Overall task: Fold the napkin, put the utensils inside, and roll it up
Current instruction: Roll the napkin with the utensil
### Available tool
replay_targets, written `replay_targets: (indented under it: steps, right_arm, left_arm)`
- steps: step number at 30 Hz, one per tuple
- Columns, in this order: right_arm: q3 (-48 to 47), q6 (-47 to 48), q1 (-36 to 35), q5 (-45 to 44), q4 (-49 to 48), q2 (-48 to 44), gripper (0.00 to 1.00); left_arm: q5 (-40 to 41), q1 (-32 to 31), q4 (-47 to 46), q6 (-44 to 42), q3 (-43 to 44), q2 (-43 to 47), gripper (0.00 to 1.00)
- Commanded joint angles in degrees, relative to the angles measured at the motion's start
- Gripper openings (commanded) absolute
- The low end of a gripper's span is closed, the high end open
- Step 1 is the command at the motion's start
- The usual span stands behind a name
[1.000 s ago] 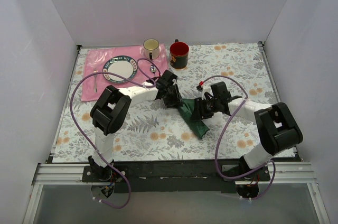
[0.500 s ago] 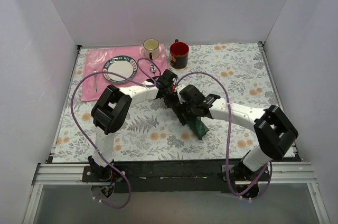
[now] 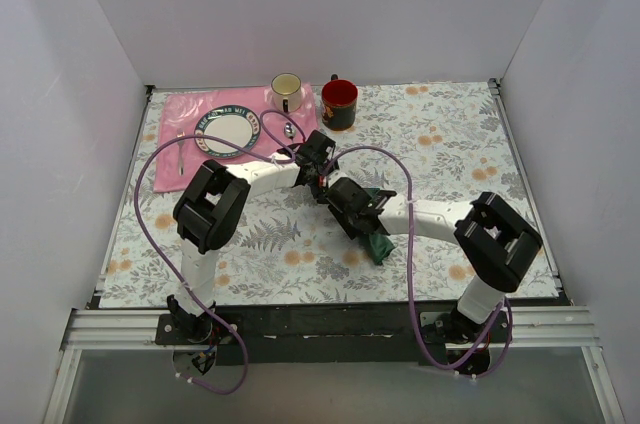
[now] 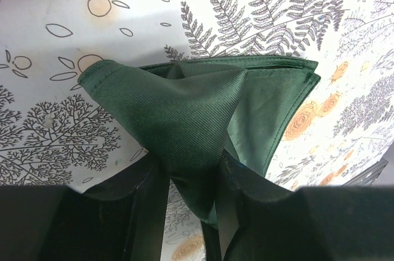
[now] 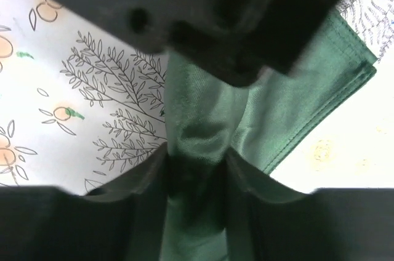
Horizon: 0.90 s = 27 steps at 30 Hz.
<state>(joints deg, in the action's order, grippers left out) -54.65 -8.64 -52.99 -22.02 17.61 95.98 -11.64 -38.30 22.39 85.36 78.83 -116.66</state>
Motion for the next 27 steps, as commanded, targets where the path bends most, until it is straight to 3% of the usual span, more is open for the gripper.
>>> replay_targets:
  steps: [1,4,6,8,12,17,22,27]
  right_arm:
    - [4.9,-2.4,1.4,1.2,-2.5,-0.4,0.35]
    - [7.1,-3.1,2.5,4.4,-4.2,-1.7,0.25]
    - [7.9,-3.3,4.2,7.2,-5.0,-2.5,0.24]
    - [9.6,-3.8,7.4,13.9,-7.4,-3.9,0.21]
    - [12.5,-4.6,14.2,27.5,-11.7,-5.5,0.17]
    - [14.3,-5.8,22.5,44.8,-16.9,-3.8,0.14]
    - [16.1,-9.1,29.1,61.5,-24.0,1.8,0.12]
    - [17.2,-11.1,33.6,69.9,-29.6,7.3,0.11]
  left_arm:
    - [0.8,-0.5,3.7,-2.3,-0.1,-1.3,0.32]
    - [1.5,-0.5,3.8,-3.1,0.4,-0.6,0.37]
    - [2.6,-0.5,4.1,-3.4,0.6,0.8,0.47]
    - [4.5,-0.4,4.5,-3.9,1.0,2.0,0.59]
    - [6.9,0.0,4.9,-4.3,1.6,5.8,0.69]
    - [6.8,0.1,4.7,-3.9,1.1,7.7,0.72]
    - [1.2,0.1,1.9,-2.7,0.3,5.5,0.74]
    - [-2.0,-0.9,1.0,-1.9,2.7,1.7,0.74]
